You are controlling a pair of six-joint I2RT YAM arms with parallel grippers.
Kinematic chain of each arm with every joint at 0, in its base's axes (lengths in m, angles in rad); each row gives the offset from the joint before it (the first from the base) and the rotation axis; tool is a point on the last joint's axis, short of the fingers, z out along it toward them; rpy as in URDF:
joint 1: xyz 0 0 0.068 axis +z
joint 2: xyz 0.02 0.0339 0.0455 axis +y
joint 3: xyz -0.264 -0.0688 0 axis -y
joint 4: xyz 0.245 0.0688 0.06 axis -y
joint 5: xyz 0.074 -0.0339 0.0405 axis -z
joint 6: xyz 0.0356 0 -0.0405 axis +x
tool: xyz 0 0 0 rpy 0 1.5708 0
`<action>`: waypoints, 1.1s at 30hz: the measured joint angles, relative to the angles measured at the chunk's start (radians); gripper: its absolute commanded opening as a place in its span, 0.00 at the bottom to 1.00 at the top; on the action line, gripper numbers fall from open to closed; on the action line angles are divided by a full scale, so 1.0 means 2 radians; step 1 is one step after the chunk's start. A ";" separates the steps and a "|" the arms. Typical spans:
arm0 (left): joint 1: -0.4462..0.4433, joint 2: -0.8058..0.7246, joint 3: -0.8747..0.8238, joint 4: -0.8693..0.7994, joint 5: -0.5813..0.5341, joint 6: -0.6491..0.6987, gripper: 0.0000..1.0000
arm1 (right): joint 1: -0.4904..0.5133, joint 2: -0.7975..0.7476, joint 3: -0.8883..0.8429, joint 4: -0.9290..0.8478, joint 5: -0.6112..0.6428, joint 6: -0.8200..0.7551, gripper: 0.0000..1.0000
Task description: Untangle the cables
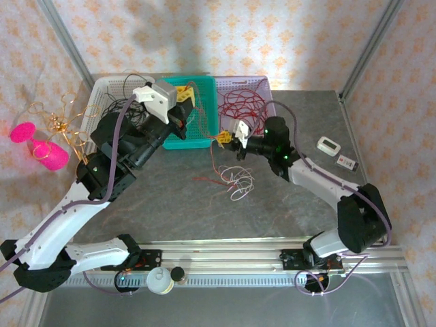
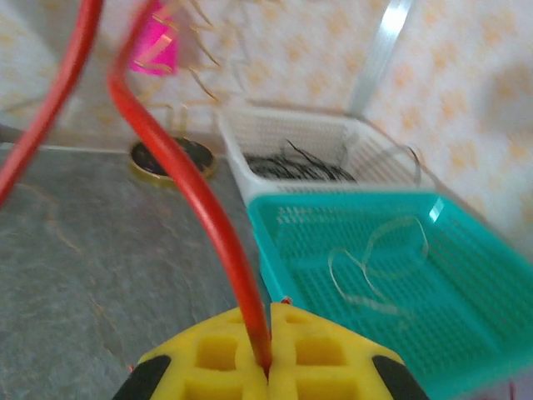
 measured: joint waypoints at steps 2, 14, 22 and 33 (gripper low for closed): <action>0.001 -0.001 0.000 0.007 -0.006 0.007 0.00 | 0.000 -0.010 -0.021 0.003 0.042 0.014 0.00; 0.002 0.007 0.028 0.001 0.011 0.017 0.00 | 0.034 -0.024 -0.042 -0.004 0.249 0.036 0.00; 0.002 0.016 0.028 -0.030 0.023 0.017 0.00 | 0.058 -0.009 -0.061 0.047 0.431 0.037 0.24; 0.002 0.009 0.054 -0.010 0.030 0.018 0.00 | -0.018 -0.059 -0.112 0.008 0.382 0.173 0.59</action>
